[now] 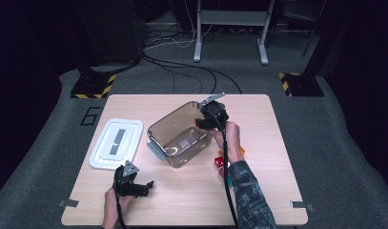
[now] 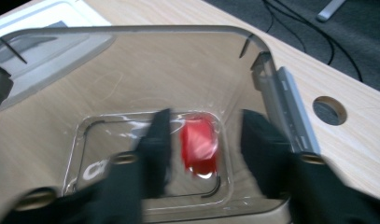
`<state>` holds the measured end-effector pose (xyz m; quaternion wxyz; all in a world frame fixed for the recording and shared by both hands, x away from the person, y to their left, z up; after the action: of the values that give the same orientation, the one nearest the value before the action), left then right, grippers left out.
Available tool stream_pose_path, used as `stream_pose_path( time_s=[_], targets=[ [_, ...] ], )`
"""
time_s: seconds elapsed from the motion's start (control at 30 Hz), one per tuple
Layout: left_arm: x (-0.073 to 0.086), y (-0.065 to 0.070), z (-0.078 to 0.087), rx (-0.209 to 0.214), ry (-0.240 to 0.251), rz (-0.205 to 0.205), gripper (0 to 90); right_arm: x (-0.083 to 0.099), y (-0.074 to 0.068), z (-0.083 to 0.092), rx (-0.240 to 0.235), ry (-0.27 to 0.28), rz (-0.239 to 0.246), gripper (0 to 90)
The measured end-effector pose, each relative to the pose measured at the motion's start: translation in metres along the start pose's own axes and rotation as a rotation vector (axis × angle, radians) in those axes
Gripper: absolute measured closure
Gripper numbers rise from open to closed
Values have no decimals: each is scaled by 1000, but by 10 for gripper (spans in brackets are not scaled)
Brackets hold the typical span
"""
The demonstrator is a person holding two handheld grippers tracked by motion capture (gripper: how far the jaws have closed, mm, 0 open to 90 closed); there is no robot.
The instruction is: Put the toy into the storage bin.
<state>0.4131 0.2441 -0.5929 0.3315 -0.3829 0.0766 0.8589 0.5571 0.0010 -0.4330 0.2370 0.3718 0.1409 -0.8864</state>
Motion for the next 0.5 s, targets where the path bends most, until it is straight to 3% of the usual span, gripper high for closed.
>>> stream_pose_path(
  time_s=[0.07, 0.1, 0.13, 0.23, 0.5],
  targets=[
    [0, 0, 0, 0, 0, 1, 16, 0, 0, 3, -7, 16, -11, 415],
    [0, 0, 0, 0, -1, -2, 17, 1, 1, 6, -6, 29, -11, 307],
    [0, 0, 0, 0, -1, -2, 17, 1, 1, 6, -6, 29, -11, 307],
    [0, 0, 0, 0, -3, -2, 17, 5, 1, 18, -16, 67, -25, 132],
    [0, 0, 0, 0, -2, -1, 17, 32, 12, 38, -17, 75, -29, 0]
  ],
)
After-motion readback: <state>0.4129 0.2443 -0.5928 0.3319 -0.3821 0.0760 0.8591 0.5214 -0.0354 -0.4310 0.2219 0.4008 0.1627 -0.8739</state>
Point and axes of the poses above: each handheld gripper's, and its own axes: z roughly backward along the jaws, x roughly out of its underside, y roughly to its right, the point moved 9 cm from there along -z, roughly forward along the jaws, and after that the axes turned 9 degrees about -z, right-handed, at the moved point
